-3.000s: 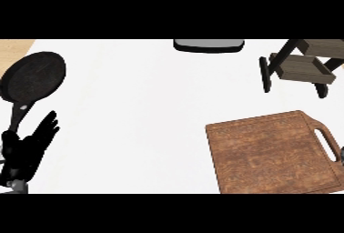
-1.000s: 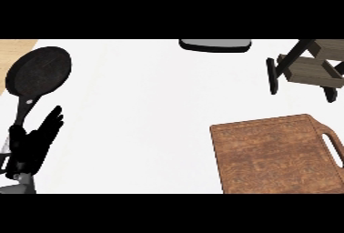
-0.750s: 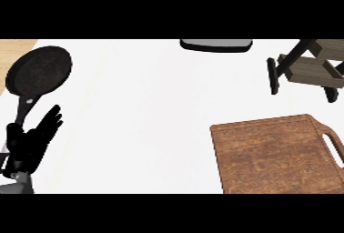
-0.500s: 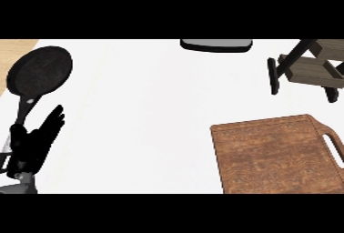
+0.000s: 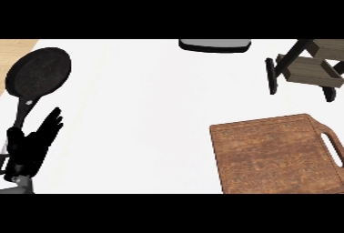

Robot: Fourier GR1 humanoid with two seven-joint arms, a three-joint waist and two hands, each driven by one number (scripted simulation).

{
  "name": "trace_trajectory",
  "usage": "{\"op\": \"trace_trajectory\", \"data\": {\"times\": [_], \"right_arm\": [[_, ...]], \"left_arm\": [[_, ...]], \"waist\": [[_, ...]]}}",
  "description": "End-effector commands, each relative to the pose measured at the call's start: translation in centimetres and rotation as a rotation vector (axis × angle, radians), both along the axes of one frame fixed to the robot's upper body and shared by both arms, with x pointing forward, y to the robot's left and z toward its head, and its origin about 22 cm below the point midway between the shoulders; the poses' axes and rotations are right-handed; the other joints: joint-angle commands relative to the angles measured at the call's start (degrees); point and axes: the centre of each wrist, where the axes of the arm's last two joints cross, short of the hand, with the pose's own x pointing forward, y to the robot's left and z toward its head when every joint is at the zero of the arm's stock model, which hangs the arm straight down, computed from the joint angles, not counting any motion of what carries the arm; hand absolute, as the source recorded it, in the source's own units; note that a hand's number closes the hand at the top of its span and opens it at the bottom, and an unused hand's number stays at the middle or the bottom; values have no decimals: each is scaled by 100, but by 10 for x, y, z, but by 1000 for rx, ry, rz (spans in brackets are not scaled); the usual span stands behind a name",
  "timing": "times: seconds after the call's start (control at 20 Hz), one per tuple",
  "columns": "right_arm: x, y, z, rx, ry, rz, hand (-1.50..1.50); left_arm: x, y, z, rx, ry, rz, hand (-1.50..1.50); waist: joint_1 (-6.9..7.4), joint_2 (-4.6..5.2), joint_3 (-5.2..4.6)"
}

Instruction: Pick the bell pepper from the cutting board and place it in the tiered basket

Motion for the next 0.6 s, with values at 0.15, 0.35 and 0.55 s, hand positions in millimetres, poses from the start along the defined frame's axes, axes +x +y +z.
{"op": "trace_trajectory", "data": {"times": [0.15,0.35,0.55], "right_arm": [[-50,-54,23,363,-153,-37,-150],[-71,-83,19,489,-277,47,-150],[-112,-132,7,558,-340,110,-150]], "left_arm": [[-9,4,-2,-7,30,22,0],[-1,5,-2,-8,19,42,0],[-9,4,1,4,38,60,0]], "waist": [[-119,-59,5],[-244,-63,4],[-301,-98,11]]}}
